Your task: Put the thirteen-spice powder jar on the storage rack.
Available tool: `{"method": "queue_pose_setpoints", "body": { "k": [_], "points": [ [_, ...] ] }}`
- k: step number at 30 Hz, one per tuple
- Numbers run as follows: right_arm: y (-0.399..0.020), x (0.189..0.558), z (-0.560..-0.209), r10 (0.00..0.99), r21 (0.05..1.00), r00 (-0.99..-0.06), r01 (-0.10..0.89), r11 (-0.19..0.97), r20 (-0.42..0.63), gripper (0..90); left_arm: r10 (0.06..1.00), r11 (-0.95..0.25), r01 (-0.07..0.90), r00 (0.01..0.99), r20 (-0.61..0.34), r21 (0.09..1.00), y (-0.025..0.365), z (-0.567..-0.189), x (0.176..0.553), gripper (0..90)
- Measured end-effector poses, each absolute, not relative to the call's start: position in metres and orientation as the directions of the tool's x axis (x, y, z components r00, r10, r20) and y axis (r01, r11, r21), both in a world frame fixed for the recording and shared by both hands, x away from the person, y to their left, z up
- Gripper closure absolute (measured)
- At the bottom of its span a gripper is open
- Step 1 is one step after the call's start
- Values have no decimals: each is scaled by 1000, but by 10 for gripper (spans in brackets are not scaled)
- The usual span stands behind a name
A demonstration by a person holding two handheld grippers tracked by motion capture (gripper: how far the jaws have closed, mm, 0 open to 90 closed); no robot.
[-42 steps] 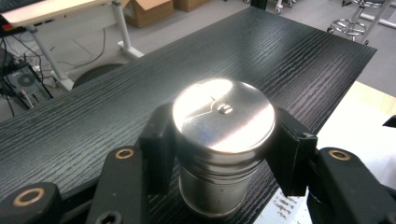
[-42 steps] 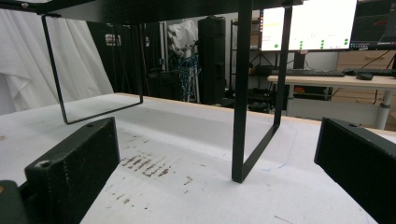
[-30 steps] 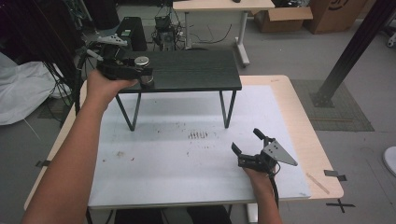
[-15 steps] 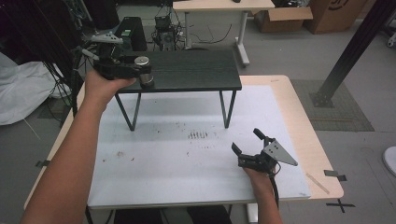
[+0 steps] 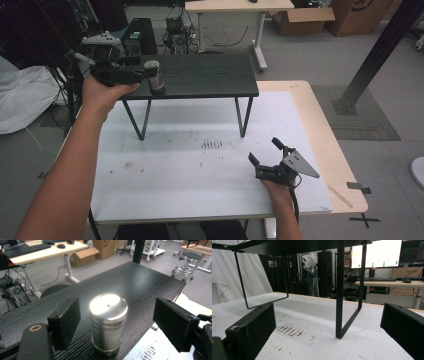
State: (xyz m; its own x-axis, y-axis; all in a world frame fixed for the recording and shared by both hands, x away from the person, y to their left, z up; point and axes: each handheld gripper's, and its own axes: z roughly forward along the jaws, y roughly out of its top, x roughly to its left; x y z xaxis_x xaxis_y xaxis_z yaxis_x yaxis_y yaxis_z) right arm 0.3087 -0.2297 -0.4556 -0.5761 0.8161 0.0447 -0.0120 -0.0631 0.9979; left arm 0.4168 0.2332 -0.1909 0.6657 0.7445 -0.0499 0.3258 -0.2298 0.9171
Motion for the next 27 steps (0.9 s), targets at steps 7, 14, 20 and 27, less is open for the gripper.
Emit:
{"method": "queue_pose_setpoints", "body": {
  "k": [7, 14, 20, 27],
  "points": [
    [-230, 309, -456, 816, 998, -577, -11, -59, 42, 0, 740, -211, 312, 670, -57, 927, 238, -185, 407, 183],
    [-229, 308, -456, 815, 998, -578, -12, -55, 38, 0, 746, -162, 268, 663, -59, 950, 247, -184, 392, 100],
    [-229, 308, -456, 816, 998, -577, -14, -58, 39, 0, 738, -131, 233, 672, -62, 963, 255, -183, 376, 52],
    [-229, 308, -456, 816, 998, -578, -16, -52, 33, 0, 745, -96, 179, 665, -48, 979, 259, -184, 362, 4]
  ]
}}
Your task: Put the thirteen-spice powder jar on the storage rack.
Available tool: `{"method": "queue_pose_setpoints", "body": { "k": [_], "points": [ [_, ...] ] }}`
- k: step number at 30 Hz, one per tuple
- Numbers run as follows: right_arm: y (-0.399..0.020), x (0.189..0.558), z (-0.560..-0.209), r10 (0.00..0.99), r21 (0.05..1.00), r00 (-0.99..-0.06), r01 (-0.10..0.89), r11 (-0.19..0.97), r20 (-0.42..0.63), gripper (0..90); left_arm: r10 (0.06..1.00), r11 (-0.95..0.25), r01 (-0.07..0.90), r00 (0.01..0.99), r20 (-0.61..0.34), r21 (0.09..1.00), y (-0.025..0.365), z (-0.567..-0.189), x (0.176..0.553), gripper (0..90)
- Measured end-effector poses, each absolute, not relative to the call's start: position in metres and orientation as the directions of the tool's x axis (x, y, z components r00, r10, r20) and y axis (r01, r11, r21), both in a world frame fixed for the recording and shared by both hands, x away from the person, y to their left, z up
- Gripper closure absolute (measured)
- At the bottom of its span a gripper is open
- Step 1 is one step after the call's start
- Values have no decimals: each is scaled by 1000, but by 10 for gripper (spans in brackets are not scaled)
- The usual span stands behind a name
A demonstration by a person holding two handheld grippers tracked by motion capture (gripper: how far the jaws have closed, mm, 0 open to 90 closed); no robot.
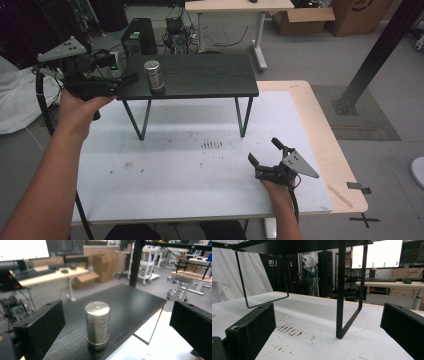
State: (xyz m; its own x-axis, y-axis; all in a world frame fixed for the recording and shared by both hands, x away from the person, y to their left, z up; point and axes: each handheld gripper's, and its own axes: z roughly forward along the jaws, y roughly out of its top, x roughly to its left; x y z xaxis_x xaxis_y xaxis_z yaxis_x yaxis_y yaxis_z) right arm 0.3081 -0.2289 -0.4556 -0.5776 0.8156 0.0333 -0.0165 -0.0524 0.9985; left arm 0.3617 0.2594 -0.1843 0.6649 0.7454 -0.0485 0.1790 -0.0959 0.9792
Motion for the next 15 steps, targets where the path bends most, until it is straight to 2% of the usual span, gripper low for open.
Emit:
{"method": "queue_pose_setpoints", "body": {
  "k": [7, 15],
  "points": [
    [-229, 308, -456, 815, 999, -578, -15, -49, 31, 0, 750, -65, 74, 661, 0, 995, 269, -198, 347, 3],
    [-228, 308, -456, 815, 999, -579, -13, -45, 30, 0, 760, -45, 36, 650, 11, 998, 279, -218, 338, 3]
  ]
}}
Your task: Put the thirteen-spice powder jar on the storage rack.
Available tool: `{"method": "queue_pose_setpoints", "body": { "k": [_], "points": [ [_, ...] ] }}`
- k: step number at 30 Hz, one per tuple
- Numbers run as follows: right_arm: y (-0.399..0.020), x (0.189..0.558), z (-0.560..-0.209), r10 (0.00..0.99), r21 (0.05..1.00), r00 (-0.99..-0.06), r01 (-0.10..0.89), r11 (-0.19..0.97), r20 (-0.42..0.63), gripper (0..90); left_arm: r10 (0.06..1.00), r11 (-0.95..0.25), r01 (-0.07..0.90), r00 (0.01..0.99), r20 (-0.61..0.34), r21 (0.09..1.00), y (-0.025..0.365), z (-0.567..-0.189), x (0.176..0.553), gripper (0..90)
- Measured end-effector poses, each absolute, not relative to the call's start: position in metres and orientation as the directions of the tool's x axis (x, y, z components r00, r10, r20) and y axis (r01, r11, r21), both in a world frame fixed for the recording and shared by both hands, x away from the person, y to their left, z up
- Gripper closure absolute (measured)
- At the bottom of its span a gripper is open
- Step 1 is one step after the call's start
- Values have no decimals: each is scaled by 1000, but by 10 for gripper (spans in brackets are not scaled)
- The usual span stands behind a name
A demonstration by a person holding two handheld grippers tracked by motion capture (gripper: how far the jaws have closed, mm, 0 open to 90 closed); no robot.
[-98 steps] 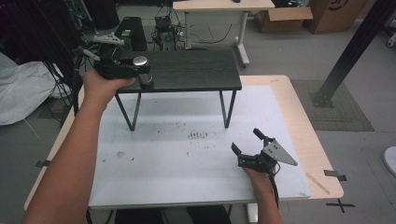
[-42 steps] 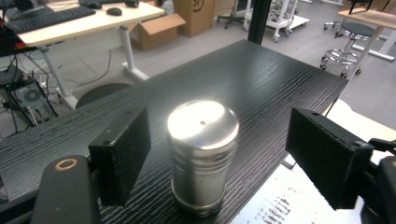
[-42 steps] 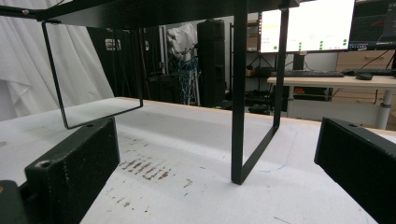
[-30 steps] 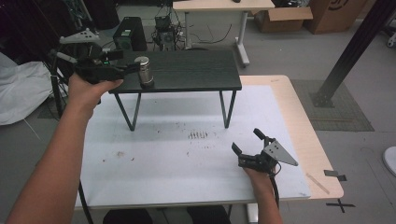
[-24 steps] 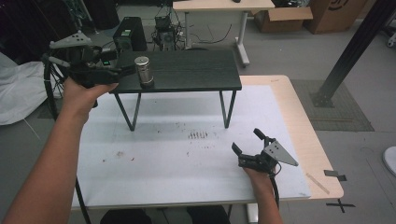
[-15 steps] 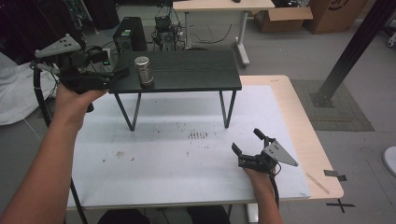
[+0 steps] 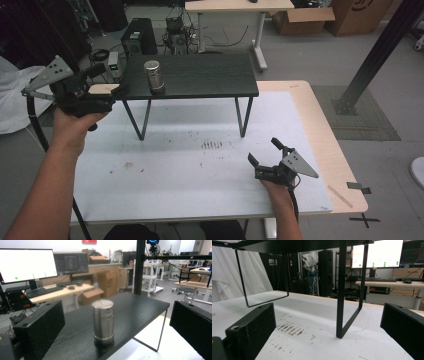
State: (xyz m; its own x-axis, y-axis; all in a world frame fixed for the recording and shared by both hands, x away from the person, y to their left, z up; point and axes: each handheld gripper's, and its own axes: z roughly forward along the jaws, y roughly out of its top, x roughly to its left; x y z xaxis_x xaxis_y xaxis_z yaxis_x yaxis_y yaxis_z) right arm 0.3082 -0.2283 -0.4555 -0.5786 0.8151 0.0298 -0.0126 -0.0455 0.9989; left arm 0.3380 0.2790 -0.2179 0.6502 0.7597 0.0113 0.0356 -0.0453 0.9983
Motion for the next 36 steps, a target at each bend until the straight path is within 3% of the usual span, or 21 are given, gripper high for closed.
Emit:
{"method": "queue_pose_setpoints", "body": {
  "k": [36],
  "points": [
    [-227, 308, -455, 815, 999, -579, -12, -35, 22, 0, 766, 6, -30, 643, 14, 1000, 286, -278, 326, 3]
  ]
}}
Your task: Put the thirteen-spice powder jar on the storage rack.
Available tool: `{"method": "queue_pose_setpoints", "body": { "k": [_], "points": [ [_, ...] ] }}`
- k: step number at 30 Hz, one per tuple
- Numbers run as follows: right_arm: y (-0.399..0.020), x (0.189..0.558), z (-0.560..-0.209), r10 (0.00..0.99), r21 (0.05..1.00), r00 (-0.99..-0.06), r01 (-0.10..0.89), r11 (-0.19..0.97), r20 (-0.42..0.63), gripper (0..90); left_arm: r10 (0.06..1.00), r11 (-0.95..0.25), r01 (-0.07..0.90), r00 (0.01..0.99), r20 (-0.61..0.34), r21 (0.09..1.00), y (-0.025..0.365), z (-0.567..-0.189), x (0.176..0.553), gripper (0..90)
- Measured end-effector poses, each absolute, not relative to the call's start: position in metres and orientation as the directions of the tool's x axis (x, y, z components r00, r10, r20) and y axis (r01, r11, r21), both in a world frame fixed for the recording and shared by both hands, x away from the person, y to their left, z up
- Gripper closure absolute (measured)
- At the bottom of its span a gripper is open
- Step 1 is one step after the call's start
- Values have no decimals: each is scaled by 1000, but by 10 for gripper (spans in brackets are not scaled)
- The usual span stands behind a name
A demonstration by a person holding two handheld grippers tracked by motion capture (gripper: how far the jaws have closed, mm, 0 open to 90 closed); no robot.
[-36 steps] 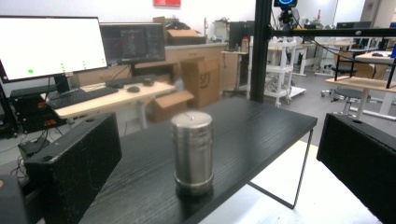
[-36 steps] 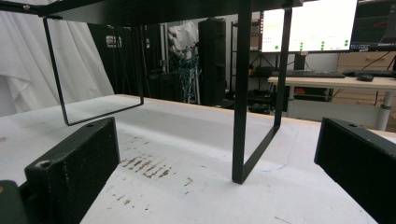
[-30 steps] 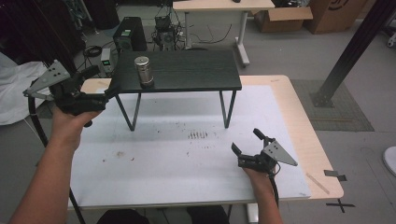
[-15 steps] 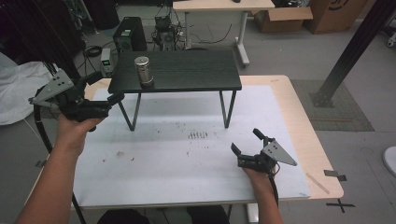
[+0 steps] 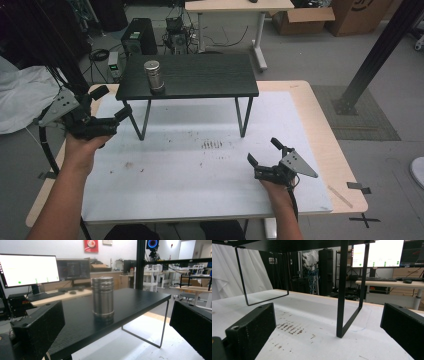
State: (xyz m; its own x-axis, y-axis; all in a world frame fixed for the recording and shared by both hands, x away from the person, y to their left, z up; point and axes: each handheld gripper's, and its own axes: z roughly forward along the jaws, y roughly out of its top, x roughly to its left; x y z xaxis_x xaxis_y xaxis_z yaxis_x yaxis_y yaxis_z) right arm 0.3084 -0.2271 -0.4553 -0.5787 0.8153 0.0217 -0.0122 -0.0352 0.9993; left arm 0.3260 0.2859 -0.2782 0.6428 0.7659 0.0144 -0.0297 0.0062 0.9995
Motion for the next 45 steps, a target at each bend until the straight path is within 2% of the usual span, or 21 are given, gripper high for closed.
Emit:
{"method": "queue_pose_setpoints", "body": {
  "k": [45],
  "points": [
    [-227, 308, -455, 814, 999, -581, -15, -34, 19, 0, 792, 20, 0, 611, -16, 1000, 302, -362, 316, 5]
  ]
}}
